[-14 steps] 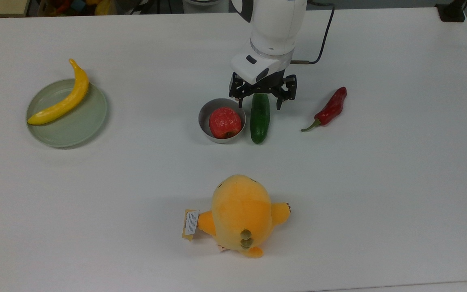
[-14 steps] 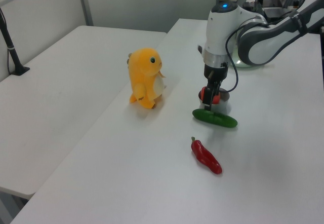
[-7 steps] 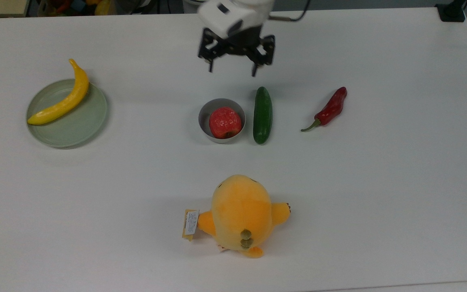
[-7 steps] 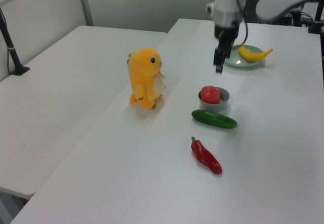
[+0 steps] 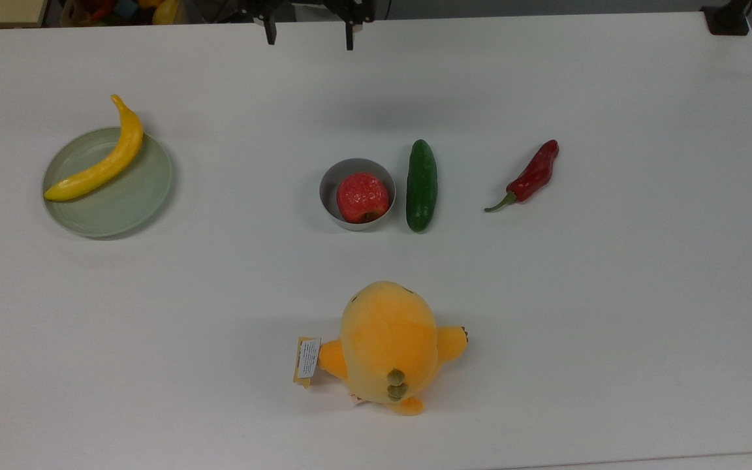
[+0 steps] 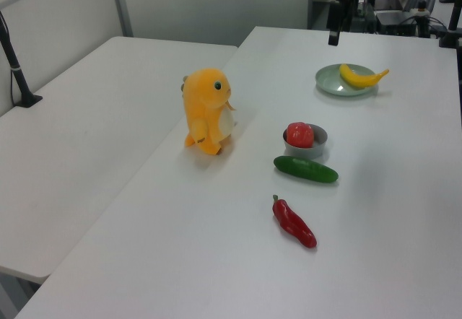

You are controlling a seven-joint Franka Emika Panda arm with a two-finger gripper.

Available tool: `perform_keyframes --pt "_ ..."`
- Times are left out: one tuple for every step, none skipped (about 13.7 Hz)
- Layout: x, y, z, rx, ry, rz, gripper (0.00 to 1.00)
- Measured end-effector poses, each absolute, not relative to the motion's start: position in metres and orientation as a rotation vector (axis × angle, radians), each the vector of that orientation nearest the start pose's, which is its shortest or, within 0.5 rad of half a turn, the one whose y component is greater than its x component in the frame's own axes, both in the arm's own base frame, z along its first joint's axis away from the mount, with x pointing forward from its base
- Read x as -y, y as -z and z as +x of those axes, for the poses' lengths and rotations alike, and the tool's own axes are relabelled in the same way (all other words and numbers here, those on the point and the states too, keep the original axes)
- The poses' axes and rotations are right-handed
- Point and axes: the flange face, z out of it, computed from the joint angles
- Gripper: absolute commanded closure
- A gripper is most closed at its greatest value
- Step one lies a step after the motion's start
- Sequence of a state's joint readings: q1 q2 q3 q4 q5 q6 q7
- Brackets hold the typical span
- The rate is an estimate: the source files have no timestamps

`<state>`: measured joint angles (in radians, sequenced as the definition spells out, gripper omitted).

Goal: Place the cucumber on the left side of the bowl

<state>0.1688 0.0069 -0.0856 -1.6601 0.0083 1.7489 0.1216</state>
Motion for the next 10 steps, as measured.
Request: perform_keyframes --pt "-0.0456 -0.5965 0.5696 -0.069 0.130 -3.116 0.00" --pt "-0.0459 -0.5967 0.5696 -0.068 0.131 -3.115 0.00" --pt "-0.0461 -0.5969 0.5696 -0.068 0.131 -3.115 0.00" --pt "-0.0461 -0.5969 0.5696 -0.067 0.131 -3.115 0.00" --pt "-0.0460 -0.5969 0.5696 -0.051 0.131 -3.116 0.00" --pt "-0.0452 -0.5968 0.5696 -0.005 0.130 -3.118 0.00" --pt "-0.0440 -0.5964 0.5695 0.027 0.128 -3.119 0.00" --pt "-0.0428 -0.5960 0.5695 0.048 0.125 -3.119 0.00" --pt "-0.0423 -0.5957 0.5695 0.058 0.124 -3.120 0.00" --pt "-0.0423 -0.5957 0.5695 0.062 0.124 -3.120 0.00"
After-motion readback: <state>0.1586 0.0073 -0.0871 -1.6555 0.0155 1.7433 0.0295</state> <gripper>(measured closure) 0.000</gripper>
